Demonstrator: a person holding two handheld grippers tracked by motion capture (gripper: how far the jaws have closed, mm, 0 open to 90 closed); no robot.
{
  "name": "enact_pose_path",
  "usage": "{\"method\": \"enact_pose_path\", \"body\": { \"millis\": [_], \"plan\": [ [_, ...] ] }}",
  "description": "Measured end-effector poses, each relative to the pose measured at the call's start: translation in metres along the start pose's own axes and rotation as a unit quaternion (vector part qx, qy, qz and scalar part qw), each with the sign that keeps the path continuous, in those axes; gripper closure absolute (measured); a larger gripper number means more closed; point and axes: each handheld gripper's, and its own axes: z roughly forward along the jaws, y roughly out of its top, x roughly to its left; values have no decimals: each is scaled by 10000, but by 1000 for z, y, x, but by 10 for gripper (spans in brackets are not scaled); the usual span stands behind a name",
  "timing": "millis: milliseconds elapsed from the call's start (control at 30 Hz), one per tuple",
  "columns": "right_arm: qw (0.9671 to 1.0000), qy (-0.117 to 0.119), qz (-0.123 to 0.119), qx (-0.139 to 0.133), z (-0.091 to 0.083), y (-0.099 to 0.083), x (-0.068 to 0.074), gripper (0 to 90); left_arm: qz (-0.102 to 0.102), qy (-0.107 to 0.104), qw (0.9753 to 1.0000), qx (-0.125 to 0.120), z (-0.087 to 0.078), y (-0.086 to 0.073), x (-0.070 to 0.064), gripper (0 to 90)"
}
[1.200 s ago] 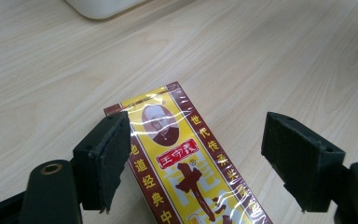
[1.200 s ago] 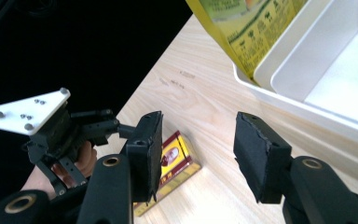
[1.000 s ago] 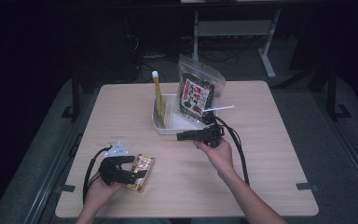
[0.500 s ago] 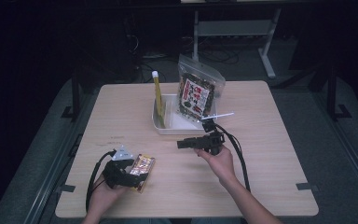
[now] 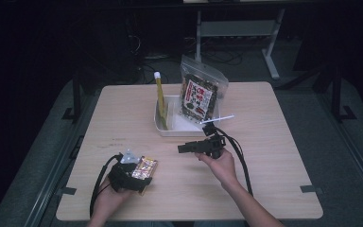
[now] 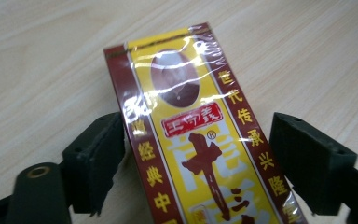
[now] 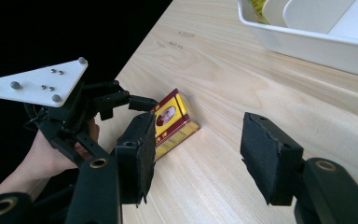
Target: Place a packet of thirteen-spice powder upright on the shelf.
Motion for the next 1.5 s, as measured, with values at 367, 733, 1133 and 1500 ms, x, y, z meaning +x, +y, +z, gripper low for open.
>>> {"method": "enact_pose_path", "body": {
  "millis": [367, 733, 1133, 1500],
  "plan": [
    [9997, -77, -106, 187, 5, 1, 2, 430, 66, -27, 9999, 124, 1, 2, -2, 314],
    [9981, -203, -318, 479, 7, 0, 8, 393, 189, -202, 9993, -234, -4, 11, -11, 320],
    [9968, -140, -380, 695, 1, -5, 7, 387, 448, -430, 9966, -546, -6, 25, -31, 320],
    [9962, 10, -313, 812, -6, -7, 6, 426, 682, -577, 9937, -682, -5, 34, -47, 320]
  ]
}}
